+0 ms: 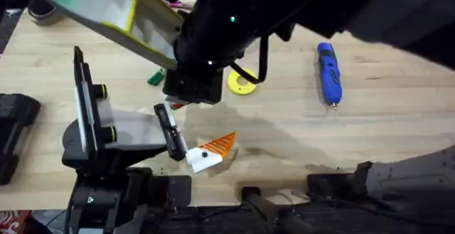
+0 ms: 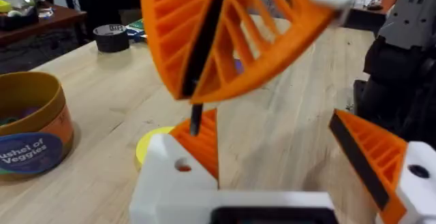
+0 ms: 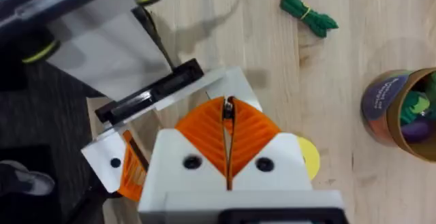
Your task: Pick up the gripper from the table and insert it into the empty holder that is missing its gripper. Then pick up a screw, insert it into the mounting hole, and use the screwdriver to tighten it. Finally, clean up the table by picking up the vegetable and placing it into the bucket.
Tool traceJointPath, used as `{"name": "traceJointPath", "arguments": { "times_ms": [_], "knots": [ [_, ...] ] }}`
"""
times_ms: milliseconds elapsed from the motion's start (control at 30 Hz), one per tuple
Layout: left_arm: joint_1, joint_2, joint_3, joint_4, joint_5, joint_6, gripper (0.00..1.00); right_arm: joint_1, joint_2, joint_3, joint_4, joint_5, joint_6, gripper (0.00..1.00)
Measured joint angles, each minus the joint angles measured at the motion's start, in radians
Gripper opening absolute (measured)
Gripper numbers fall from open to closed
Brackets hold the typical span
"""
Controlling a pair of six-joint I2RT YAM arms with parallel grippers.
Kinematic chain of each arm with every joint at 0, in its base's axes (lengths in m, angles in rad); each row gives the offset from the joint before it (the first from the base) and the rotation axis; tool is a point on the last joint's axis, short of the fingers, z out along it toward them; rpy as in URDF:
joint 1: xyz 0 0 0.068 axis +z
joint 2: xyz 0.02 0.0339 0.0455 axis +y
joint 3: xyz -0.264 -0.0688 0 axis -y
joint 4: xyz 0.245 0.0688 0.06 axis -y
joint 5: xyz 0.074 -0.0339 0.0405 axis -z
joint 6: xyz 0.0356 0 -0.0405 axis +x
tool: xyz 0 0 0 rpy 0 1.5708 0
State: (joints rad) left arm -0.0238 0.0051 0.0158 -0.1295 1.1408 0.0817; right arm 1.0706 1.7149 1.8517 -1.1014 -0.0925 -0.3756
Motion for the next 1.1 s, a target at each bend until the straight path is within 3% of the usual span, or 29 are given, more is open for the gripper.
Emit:
{"name": "traceJointPath", "arguments": {
  "times_ms": [1100],
  "knots": [
    [0.000,0.000,0.000,0.000,0.000,0.000,0.985,-0.021,0.000,-0.029,0.009,-0.025,-0.023,0.006]
  ]
}}
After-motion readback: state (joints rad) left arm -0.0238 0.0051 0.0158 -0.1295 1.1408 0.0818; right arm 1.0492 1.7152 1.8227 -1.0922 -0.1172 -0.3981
